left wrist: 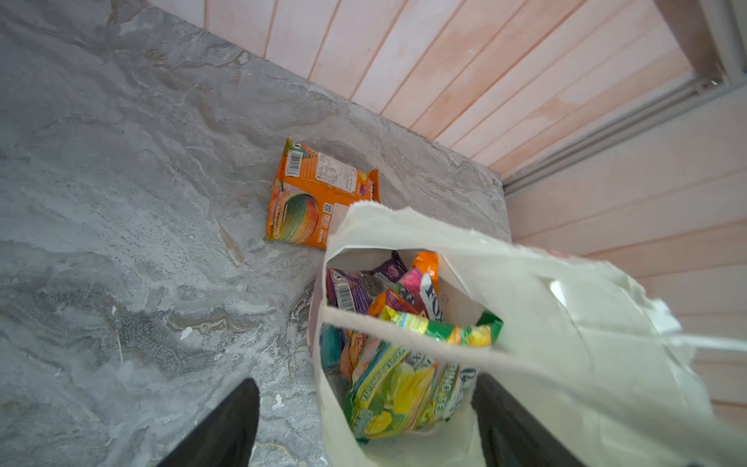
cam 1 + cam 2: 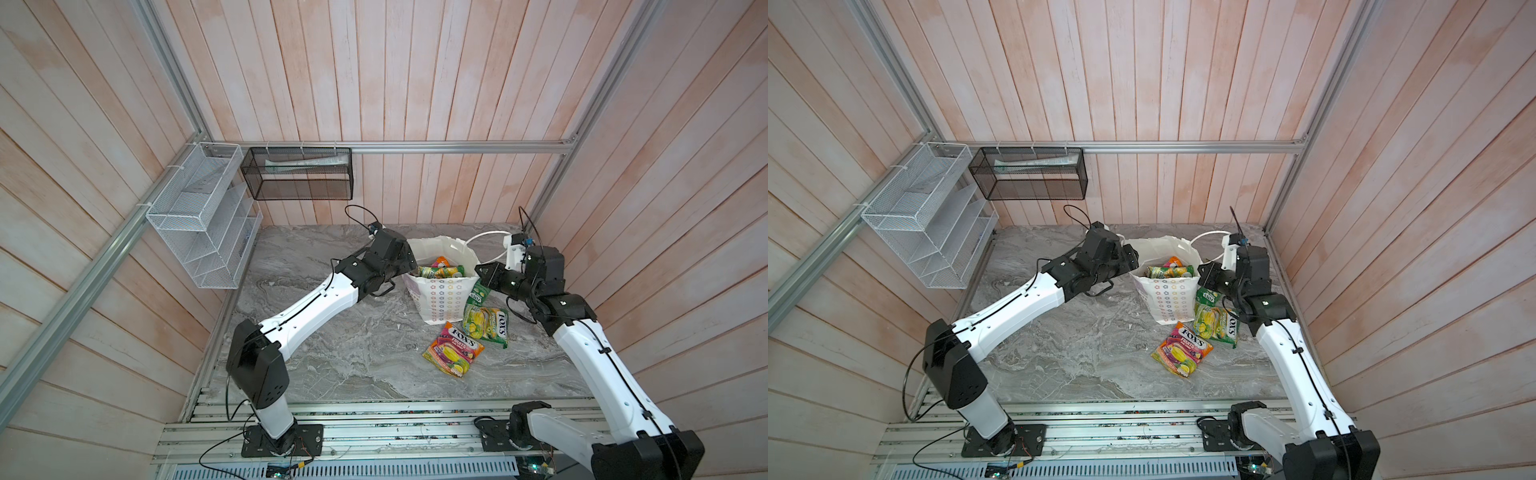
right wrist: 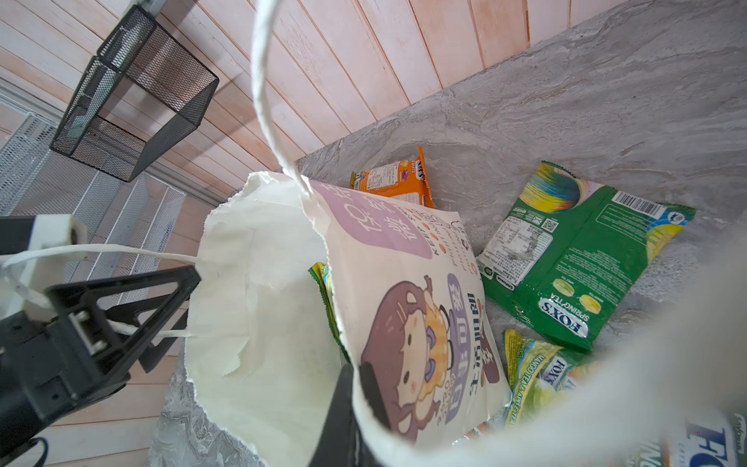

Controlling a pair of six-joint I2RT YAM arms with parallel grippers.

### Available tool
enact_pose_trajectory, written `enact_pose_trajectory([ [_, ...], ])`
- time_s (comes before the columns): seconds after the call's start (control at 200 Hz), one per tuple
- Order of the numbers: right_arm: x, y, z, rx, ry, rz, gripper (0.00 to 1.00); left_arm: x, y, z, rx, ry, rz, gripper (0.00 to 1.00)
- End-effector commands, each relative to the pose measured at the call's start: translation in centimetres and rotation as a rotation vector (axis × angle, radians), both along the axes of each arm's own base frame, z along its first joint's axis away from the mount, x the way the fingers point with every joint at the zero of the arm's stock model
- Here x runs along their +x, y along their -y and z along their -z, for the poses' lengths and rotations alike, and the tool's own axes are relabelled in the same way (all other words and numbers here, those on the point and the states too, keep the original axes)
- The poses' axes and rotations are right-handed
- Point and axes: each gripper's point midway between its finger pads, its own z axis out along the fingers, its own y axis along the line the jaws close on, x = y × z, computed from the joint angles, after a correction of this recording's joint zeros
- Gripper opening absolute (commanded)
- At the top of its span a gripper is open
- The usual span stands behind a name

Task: Place the snacks into the paper bag
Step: Pick up the paper bag from the center of the table.

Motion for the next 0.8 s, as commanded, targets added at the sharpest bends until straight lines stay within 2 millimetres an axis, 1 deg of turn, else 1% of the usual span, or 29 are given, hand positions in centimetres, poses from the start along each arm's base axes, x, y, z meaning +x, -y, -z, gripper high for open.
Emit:
enact_pose_trajectory([
  [0.0, -0.3, -0.2, -1.4, 0.019, 0.047, -0.01, 0.0, 0.2, -0.1, 1.7, 0.023, -0.086, -0.067, 0.77],
  [0.08, -0.3, -0.1, -1.4, 0.017, 0.049, -0.008, 0.0, 0.3, 0.6, 2.1, 0.003, -0.093, -0.054, 0.68],
  [0.18, -0.3, -0.1, -1.5, 0.011, 0.051, -0.007, 0.0, 0.4, 0.3, 1.9, -0.002, -0.082, -0.069, 0.51],
  [0.285, -0.2, 0.2, -1.7, -0.006, 0.057, 0.004, 0.0, 0.6, 0.1, 0.8, -0.004, -0.049, -0.069, 0.23],
  [0.385, 0.0, -0.3, -2.4, -0.031, 0.073, -0.001, 0.0, 0.7, 1.2, -1.0, -0.035, -0.003, 0.004, 0.0],
  [0.445, 0.1, -1.0, -3.4, -0.05, 0.096, -0.013, 0.0, 0.8, 2.2, -2.7, -0.054, 0.042, 0.07, 0.0],
  [0.515, 0.2, -2.1, -5.1, -0.07, 0.138, -0.018, 0.0, 0.8, 2.9, -5.7, -0.05, 0.12, 0.138, 0.0],
  [0.58, 0.2, -3.3, -6.8, -0.084, 0.176, -0.033, 0.0, 0.7, 2.8, -8.9, -0.028, 0.202, 0.172, 0.0],
  [0.625, 0.3, -4.3, -7.8, -0.084, 0.195, -0.049, 0.0, 0.5, 2.3, -10.9, -0.009, 0.251, 0.177, 0.0],
  [0.705, 0.4, -6.2, -9.2, -0.063, 0.212, -0.092, 0.0, 0.3, 0.4, -13.7, 0.035, 0.31, 0.145, 0.0],
  [0.745, 0.3, -7.3, -9.9, -0.047, 0.223, -0.117, 0.0, 0.1, -0.5, -14.8, 0.051, 0.332, 0.14, 0.0],
  [0.795, 0.4, -8.7, -10.4, -0.027, 0.23, -0.142, 0.0, 0.0, -1.6, -15.5, 0.069, 0.34, 0.136, 0.0],
])
